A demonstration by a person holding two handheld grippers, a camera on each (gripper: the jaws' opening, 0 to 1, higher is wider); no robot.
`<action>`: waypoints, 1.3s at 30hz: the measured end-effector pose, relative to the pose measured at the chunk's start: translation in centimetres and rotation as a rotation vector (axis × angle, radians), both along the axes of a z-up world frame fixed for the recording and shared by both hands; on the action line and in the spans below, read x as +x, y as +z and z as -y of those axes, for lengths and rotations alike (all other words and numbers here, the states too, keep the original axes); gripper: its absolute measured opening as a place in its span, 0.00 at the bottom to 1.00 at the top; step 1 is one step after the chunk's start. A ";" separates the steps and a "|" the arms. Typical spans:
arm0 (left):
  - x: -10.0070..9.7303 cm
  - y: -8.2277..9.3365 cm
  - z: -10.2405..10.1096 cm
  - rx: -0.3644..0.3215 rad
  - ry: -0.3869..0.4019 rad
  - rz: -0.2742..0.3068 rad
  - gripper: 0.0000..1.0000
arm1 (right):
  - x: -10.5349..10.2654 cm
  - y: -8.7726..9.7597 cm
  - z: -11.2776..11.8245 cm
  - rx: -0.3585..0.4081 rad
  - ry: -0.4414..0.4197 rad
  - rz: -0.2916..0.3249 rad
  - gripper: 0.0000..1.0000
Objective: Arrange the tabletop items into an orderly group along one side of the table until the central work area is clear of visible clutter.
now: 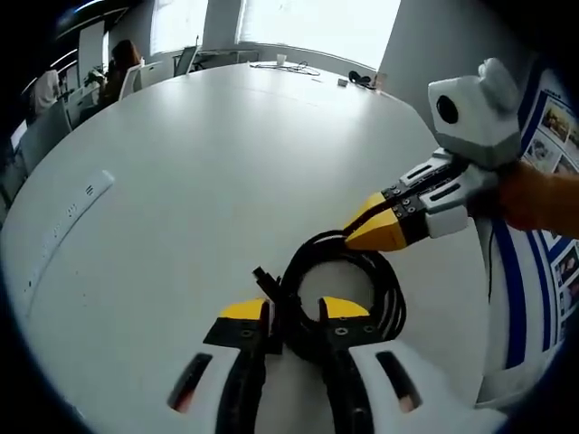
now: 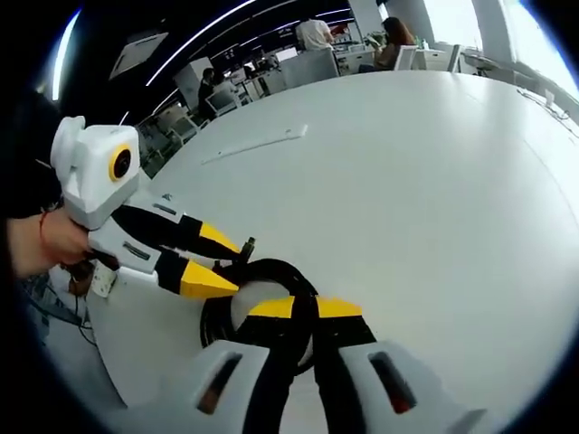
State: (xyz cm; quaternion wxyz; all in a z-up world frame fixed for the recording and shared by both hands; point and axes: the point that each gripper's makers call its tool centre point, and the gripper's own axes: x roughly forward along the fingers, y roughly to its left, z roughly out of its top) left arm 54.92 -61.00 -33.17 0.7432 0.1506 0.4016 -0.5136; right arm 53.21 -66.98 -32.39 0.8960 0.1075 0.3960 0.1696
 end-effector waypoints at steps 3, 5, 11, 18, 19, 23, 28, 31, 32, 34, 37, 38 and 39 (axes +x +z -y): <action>0.1 0.1 -0.1 -0.005 0.006 0.001 0.23 | 0.0 0.3 0.1 -0.004 -0.008 0.009 0.10; 0.1 0.2 -0.1 -0.008 0.009 0.001 0.26 | -0.1 0.4 0.1 -0.008 -0.010 0.012 0.13; 0.2 0.5 -0.1 -0.016 0.010 0.005 0.31 | 0.0 0.9 0.3 -0.020 -0.017 0.028 0.19; 0.1 0.8 -0.2 -0.023 0.007 0.012 0.35 | 0.4 1.4 0.8 -0.033 -0.027 0.052 0.24; 0.1 0.9 -0.2 -0.026 0.006 0.014 0.36 | 0.4 1.5 0.8 -0.038 -0.028 0.053 0.25; 0.0 1.3 -0.3 -0.035 0.008 0.018 0.37 | 0.4 2.0 0.9 -0.040 -0.034 0.070 0.26; 0.1 1.9 -0.5 -0.048 0.014 0.025 0.39 | 0.3 2.7 0.7 -0.043 -0.032 0.084 0.29; -0.1 2.4 -0.7 -0.056 0.017 0.031 0.40 | 0.2 3.2 0.6 -0.041 -0.034 0.097 0.30; -0.1 2.5 -0.8 -0.057 0.018 0.033 0.41 | 0.2 3.4 0.6 -0.042 -0.035 0.101 0.30; -0.1 2.9 -1.0 -0.063 0.023 0.037 0.41 | 0.2 3.7 0.6 -0.042 -0.035 0.109 0.31; -0.1 3.4 -1.3 -0.073 0.033 0.041 0.42 | 0.2 4.3 0.4 -0.046 -0.033 0.124 0.32; -0.1 3.6 -1.4 -0.077 0.036 0.042 0.42 | 0.1 4.5 0.3 -0.046 -0.032 0.129 0.32; -0.1 3.8 -1.5 -0.079 0.037 0.045 0.42 | 0.1 4.7 0.3 -0.046 -0.032 0.134 0.32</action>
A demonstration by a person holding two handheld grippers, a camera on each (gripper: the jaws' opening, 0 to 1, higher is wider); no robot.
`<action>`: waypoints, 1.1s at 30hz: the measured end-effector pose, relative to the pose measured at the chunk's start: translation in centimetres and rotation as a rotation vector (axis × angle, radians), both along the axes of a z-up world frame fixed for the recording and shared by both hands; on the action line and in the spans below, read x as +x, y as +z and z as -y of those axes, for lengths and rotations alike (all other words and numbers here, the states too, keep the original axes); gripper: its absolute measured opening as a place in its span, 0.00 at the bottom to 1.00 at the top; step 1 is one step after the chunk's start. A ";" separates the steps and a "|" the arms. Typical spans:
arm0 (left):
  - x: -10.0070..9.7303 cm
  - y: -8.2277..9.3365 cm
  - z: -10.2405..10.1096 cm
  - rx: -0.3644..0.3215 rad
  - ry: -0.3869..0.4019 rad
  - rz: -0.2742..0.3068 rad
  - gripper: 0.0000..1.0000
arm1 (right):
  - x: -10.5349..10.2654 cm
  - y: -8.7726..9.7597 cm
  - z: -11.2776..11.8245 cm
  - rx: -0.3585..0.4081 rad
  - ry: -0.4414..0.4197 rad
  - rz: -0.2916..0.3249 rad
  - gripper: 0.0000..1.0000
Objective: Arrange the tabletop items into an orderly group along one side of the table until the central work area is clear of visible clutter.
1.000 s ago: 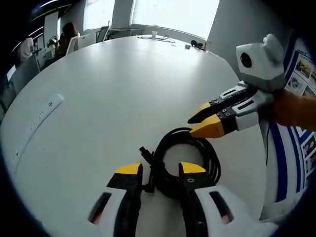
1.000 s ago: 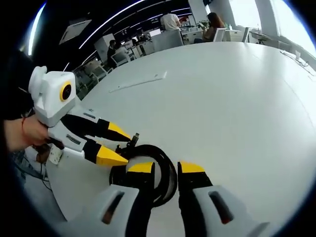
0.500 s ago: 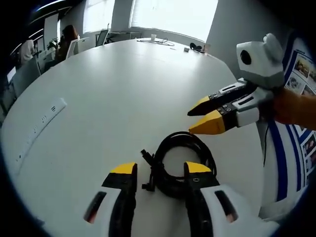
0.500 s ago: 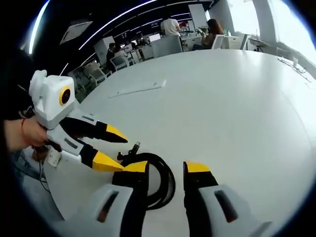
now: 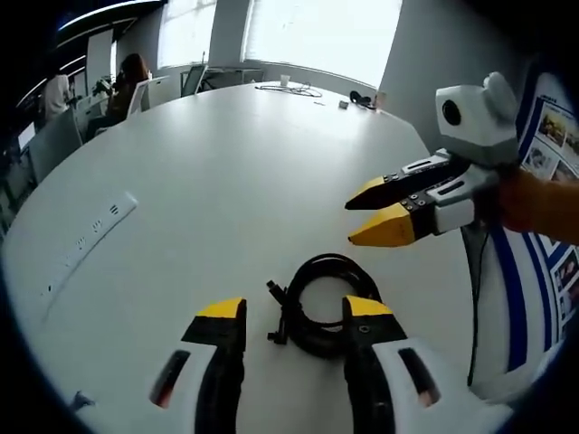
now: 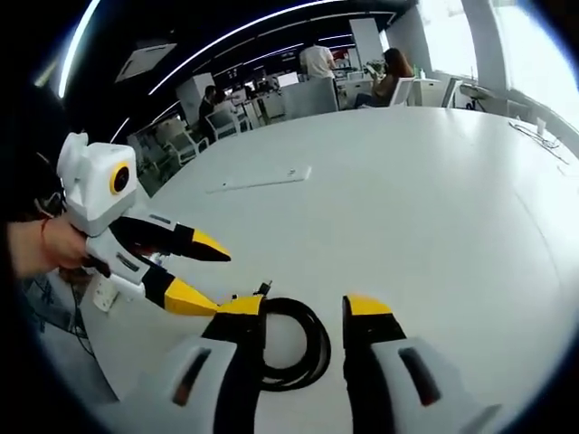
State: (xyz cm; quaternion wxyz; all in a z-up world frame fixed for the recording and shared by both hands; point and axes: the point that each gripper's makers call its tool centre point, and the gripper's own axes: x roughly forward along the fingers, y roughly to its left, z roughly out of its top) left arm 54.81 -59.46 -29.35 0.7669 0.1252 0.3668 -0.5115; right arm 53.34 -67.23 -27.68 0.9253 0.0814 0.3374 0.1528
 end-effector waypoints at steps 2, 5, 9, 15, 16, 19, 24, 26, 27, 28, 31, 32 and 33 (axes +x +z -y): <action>0.0 0.5 -0.4 -0.003 0.004 0.007 0.42 | -0.1 0.4 -0.2 -0.002 0.004 0.008 0.32; 0.0 1.4 -1.0 -0.009 0.010 0.017 0.42 | -0.2 1.1 -0.6 -0.004 0.010 0.023 0.33; 0.2 2.8 -1.9 -0.020 0.027 0.029 0.43 | -0.2 2.2 -1.1 -0.005 0.012 0.042 0.34; 0.3 4.8 -3.3 -0.028 0.042 0.056 0.44 | -0.2 3.7 -1.8 -0.009 0.013 0.065 0.38; 0.2 5.0 -3.6 -0.027 0.043 0.061 0.44 | -0.3 3.7 -1.8 -0.009 0.013 0.065 0.38; 0.1 5.7 -4.5 -0.026 0.052 0.066 0.45 | -0.5 4.5 -2.3 -0.012 0.019 0.072 0.40; -0.1 6.6 -6.2 -0.024 0.069 0.073 0.46 | -0.7 5.6 -2.7 -0.005 0.015 0.080 0.45; -0.1 7.1 -7.1 -0.025 0.082 0.075 0.46 | -0.8 6.1 -2.9 -0.006 0.017 0.087 0.45; -0.2 7.3 -7.6 -0.024 0.089 0.077 0.46 | -0.8 6.2 -3.1 -0.005 0.019 0.088 0.45; -0.2 7.5 -7.8 -0.024 0.091 0.079 0.46 | -0.9 6.5 -3.3 -0.007 0.022 0.090 0.45; -0.4 8.1 -8.9 -0.018 0.102 0.086 0.47 | -1.0 7.1 -3.8 -0.007 0.031 0.095 0.46; -0.4 8.4 -9.4 -0.016 0.106 0.092 0.47 | -1.1 7.4 -4.1 -0.007 0.034 0.099 0.46; -0.4 8.6 -9.7 -0.017 0.109 0.094 0.47 | -1.1 7.6 -4.2 -0.006 0.035 0.102 0.46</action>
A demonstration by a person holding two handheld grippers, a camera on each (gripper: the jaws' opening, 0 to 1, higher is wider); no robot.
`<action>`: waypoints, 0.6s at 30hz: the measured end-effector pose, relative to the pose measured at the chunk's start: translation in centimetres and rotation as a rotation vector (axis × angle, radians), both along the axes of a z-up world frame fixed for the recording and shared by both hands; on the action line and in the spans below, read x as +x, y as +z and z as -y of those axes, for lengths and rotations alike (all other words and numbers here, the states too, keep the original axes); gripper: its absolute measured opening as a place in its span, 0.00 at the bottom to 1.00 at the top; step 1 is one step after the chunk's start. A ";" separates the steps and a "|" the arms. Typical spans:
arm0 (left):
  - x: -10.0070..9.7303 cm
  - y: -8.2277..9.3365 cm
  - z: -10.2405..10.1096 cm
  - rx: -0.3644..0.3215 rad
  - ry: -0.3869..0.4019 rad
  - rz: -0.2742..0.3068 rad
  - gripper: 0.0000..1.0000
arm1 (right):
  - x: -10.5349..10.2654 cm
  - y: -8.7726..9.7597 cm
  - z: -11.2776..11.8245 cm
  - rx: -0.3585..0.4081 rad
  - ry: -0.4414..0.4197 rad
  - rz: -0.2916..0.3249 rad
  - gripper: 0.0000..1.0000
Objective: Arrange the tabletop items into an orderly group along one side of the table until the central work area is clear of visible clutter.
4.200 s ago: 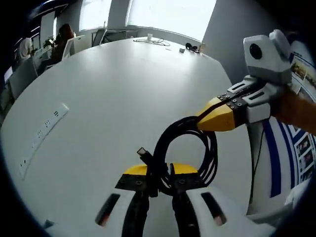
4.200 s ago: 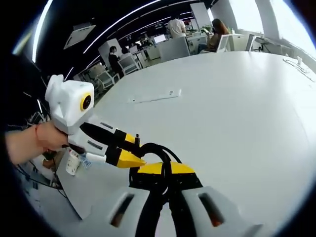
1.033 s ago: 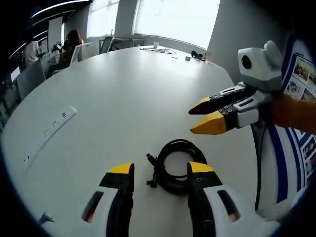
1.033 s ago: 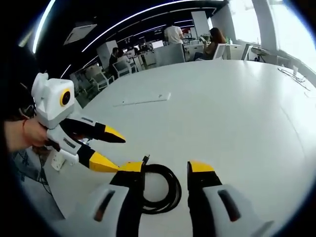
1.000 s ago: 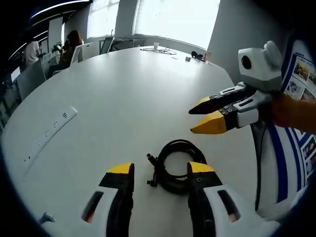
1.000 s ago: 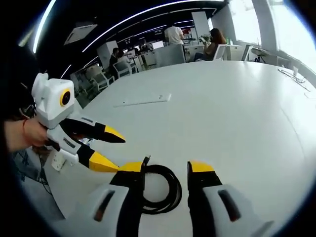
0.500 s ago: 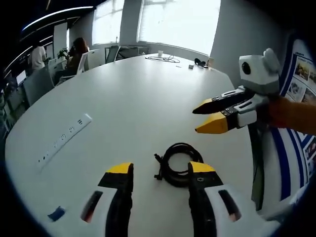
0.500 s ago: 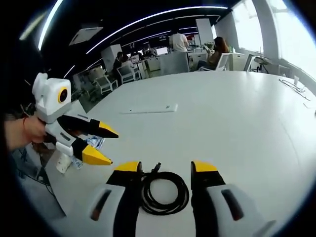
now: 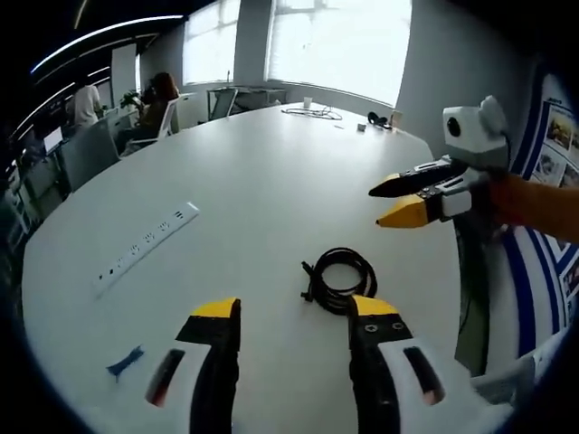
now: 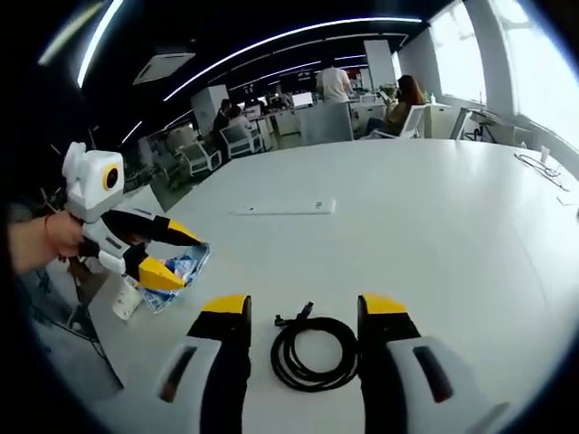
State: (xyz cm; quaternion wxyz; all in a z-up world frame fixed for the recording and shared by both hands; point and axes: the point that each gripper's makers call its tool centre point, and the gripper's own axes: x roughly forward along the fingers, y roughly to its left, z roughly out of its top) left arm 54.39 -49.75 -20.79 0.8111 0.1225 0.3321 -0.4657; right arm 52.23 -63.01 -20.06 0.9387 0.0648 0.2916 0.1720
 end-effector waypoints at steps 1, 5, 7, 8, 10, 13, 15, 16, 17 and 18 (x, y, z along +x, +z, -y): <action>0.0 0.3 -0.5 -0.001 0.006 0.001 0.48 | 0.0 0.2 -0.1 0.001 0.001 0.002 0.46; -0.1 1.2 -2.1 -0.002 0.025 0.014 0.48 | -0.2 0.9 -0.9 -0.001 0.012 0.010 0.45; -0.3 1.6 -2.9 -0.002 0.034 0.020 0.49 | -0.3 1.3 -1.2 0.000 0.016 0.014 0.45; -0.4 1.7 -3.2 0.000 0.037 0.021 0.49 | -0.4 1.5 -1.5 -0.001 0.019 0.018 0.45; -0.6 2.0 -3.9 0.001 0.043 0.024 0.49 | -0.5 1.8 -1.8 0.000 0.023 0.023 0.45; -0.9 2.4 -5.2 0.002 0.057 0.028 0.49 | -0.6 2.4 -2.5 0.003 0.029 0.031 0.45; -1.1 2.6 -6.1 0.004 0.068 0.031 0.49 | -0.7 2.7 -2.9 0.006 0.033 0.036 0.45; -1.2 2.8 -6.7 0.003 0.077 0.033 0.49 | -0.8 2.8 -3.1 0.007 0.035 0.038 0.45; -1.3 2.8 -7.1 0.002 0.083 0.031 0.49 | -0.9 2.9 -3.4 0.005 0.041 0.038 0.45; -1.4 2.9 -7.6 0.002 0.090 0.033 0.49 | -0.9 3.0 -3.6 0.002 0.045 0.038 0.45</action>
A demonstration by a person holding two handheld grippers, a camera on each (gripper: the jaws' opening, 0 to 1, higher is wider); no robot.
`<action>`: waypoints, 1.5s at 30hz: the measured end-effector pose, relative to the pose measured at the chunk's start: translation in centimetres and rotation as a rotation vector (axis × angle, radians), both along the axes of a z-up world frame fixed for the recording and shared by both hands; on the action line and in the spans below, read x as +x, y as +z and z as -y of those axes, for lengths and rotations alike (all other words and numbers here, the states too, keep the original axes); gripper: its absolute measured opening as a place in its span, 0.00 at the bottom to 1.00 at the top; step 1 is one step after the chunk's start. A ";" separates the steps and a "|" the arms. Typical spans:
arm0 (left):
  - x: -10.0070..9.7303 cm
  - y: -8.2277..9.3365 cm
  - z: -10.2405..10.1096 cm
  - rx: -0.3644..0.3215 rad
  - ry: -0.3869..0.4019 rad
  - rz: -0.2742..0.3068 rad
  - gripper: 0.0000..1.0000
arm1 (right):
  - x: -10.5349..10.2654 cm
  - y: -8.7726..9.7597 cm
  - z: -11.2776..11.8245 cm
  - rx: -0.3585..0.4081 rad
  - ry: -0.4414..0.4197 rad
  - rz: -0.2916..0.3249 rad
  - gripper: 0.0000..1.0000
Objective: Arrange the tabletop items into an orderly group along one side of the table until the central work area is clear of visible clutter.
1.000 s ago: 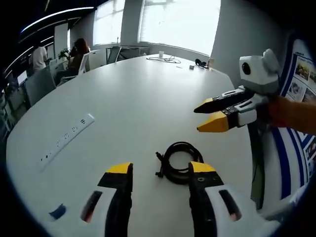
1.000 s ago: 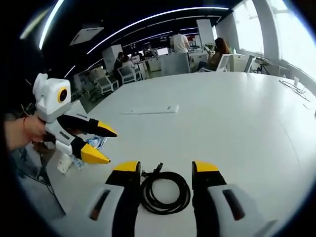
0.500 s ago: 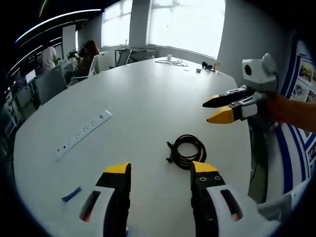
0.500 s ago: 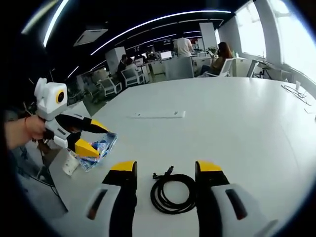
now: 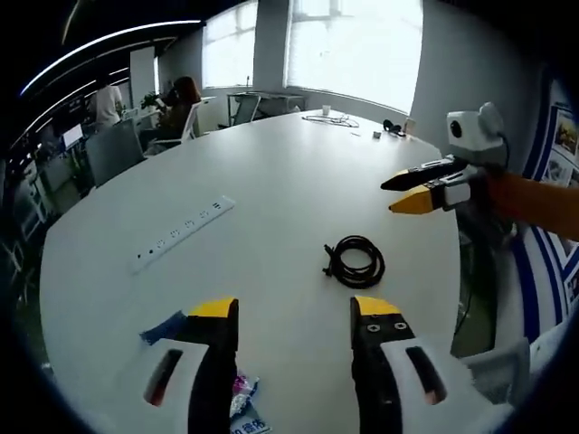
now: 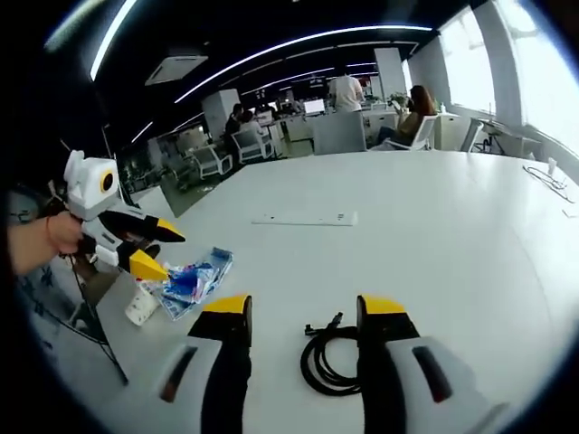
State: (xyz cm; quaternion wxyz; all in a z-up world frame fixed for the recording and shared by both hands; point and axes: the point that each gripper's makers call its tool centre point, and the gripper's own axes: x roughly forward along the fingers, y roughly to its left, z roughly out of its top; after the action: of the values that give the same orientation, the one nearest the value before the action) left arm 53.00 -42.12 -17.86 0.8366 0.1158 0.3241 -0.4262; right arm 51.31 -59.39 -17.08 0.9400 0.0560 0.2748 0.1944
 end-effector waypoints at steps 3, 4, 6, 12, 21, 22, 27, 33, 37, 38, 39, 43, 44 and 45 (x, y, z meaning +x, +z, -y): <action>-0.3 0.2 -1.3 -0.002 0.020 0.001 0.49 | -0.2 0.3 -0.6 0.003 0.008 0.004 0.45; -0.4 0.2 -1.7 -0.002 0.027 0.003 0.49 | -0.2 0.4 -0.9 0.003 0.012 0.005 0.44; -0.6 0.3 -2.6 -0.002 0.042 0.004 0.50 | -0.3 0.5 -1.4 0.003 0.019 0.008 0.44; -1.0 0.6 -5.0 -0.007 0.084 0.005 0.50 | -0.3 0.8 -3.4 0.008 0.045 0.012 0.44; -1.9 0.4 -8.8 -0.004 0.142 0.002 0.50 | -0.2 0.9 -7.3 0.016 0.101 0.014 0.44; -1.9 0.4 -9.1 -0.004 0.147 0.001 0.50 | -0.2 0.9 -7.4 0.017 0.103 0.013 0.44; -2.3 0.1 -11.4 -0.006 0.187 -0.005 0.50 | 0.0 0.7 -9.8 0.024 0.138 0.009 0.44; -2.9 -0.5 -14.6 -0.005 0.239 -0.016 0.50 | 0.3 -0.5 -13.4 0.027 0.193 -0.013 0.43; -3.1 -1.0 -16.3 -0.004 0.264 -0.023 0.50 | 0.6 -1.5 -15.5 0.031 0.220 -0.031 0.43; -3.1 -1.1 -16.9 -0.004 0.273 -0.024 0.50 | 0.8 -1.8 -16.1 0.029 0.230 -0.035 0.43; -3.2 -1.3 -17.4 -0.008 0.285 -0.029 0.50 | 0.7 -2.0 -16.8 0.034 0.238 -0.039 0.43; -3.4 -1.9 -19.0 -0.005 0.309 -0.039 0.49 | 1.0 -2.9 -18.5 0.030 0.262 -0.056 0.43; -3.4 -2.1 -19.4 -0.006 0.315 -0.041 0.49 | 1.2 -3.2 -19.0 0.031 0.269 -0.060 0.43; -3.5 -2.3 -19.8 -0.005 0.321 -0.044 0.49 | 1.3 -3.6 -19.5 0.025 0.278 -0.066 0.43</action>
State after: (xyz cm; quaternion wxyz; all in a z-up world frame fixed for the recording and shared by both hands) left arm 49.53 -22.28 -20.11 0.8870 0.0513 0.3555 -0.2901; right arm 52.62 -39.90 -20.64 0.8937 0.0356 0.3085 0.3240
